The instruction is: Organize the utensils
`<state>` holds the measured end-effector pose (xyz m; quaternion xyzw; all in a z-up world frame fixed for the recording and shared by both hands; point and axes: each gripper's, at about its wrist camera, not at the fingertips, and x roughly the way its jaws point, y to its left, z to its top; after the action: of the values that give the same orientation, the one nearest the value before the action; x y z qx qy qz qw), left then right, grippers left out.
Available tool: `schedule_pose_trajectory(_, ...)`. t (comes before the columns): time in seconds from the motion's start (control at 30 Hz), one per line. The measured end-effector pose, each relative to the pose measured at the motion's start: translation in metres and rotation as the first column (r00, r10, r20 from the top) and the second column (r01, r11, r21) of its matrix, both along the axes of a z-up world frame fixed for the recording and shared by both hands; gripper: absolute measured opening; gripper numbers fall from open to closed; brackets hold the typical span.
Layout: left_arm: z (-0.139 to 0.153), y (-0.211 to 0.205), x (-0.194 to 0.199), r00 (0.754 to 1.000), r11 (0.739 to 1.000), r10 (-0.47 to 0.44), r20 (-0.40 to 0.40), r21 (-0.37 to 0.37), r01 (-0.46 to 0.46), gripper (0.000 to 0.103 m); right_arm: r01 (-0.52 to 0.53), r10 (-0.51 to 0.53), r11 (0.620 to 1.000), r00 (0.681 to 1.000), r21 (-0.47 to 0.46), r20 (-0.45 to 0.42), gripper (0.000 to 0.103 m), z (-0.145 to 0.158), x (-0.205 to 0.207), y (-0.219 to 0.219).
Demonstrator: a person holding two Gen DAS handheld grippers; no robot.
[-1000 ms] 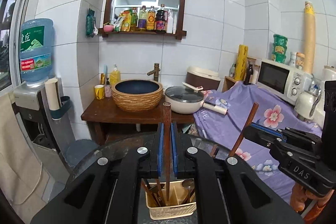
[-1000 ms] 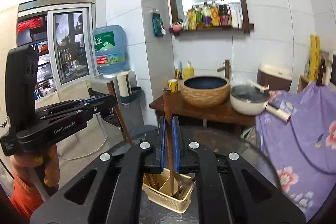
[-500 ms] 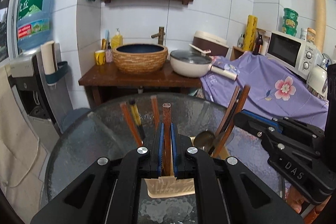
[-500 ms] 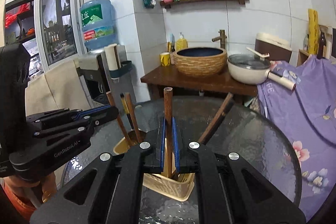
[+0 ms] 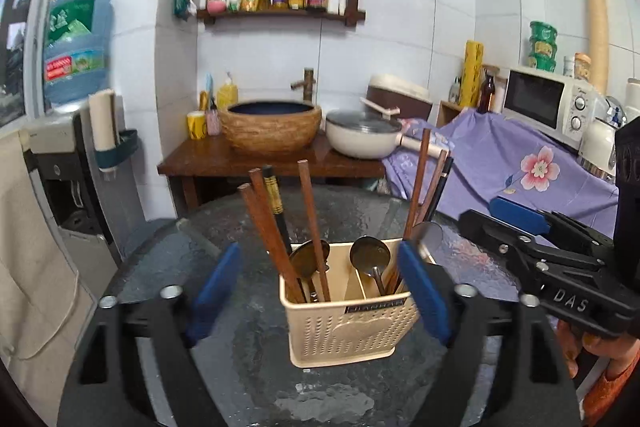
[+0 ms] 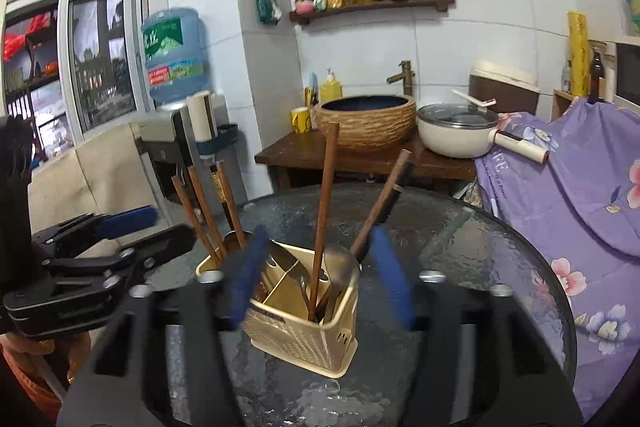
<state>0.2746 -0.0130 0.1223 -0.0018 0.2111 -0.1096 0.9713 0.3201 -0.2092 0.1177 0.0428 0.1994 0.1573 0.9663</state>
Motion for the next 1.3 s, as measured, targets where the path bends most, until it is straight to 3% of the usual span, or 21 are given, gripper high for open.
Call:
schedule_pose_trajectory(0.07,-0.009,0.004,-0.027,0.998,0.999,0.02,0.052,0.028,-0.022,0.094,0.041,-0.04,0.999,0.999,-0.027,0.011,0.067,-0.009,-0.023,-0.003)
schedule_pose_trajectory(0.1,-0.014,0.007,-0.039,0.997,0.999,0.03,0.071,0.04,-0.032,0.096,0.054,-0.054,0.998,0.998,-0.028,0.013,0.08,-0.014,-0.034,-0.005)
schedule_pose_trajectory(0.13,-0.021,0.009,-0.053,0.995,0.997,0.043,0.09,0.054,-0.048,0.096,0.07,-0.069,0.997,0.997,-0.019,0.019,0.087,-0.022,-0.05,-0.008)
schedule_pose_trajectory(0.3,-0.057,0.015,-0.116,0.985,0.99,0.089,0.146,0.097,-0.104,0.096,0.126,-0.123,0.99,0.991,-0.055,0.059,0.088,-0.064,-0.12,-0.005)
schedule_pose_trajectory(0.53,-0.097,0.021,-0.197,0.971,0.983,0.182,0.157,-0.009,-0.183,0.096,0.219,-0.212,0.974,0.972,-0.064,0.105,0.093,-0.11,-0.212,0.009)
schedule_pose_trajectory(0.67,-0.111,0.019,-0.234,0.939,0.958,0.281,0.198,-0.004,-0.285,0.096,0.289,-0.279,0.954,0.953,-0.075,0.12,0.094,-0.125,-0.254,0.014)
schedule_pose_trajectory(0.73,-0.119,0.018,-0.25,0.938,0.954,0.296,0.181,-0.014,-0.299,0.096,0.308,-0.295,0.948,0.946,-0.086,0.135,0.094,-0.13,-0.272,0.016)
schedule_pose_trajectory(0.87,-0.129,0.019,-0.266,0.956,0.965,0.262,0.13,-0.03,-0.26,0.096,0.317,-0.301,0.945,0.939,-0.08,0.17,0.094,-0.128,-0.299,0.016)
schedule_pose_trajectory(1.03,-0.13,0.023,-0.278,0.947,0.959,0.283,0.154,-0.028,-0.282,0.096,0.311,-0.287,0.946,0.933,-0.087,0.217,0.094,-0.122,-0.322,0.02)
schedule_pose_trajectory(1.3,-0.129,0.018,-0.282,0.954,0.967,0.254,0.162,-0.012,-0.256,0.096,0.28,-0.253,0.956,0.937,-0.087,0.239,0.095,-0.115,-0.33,0.03)
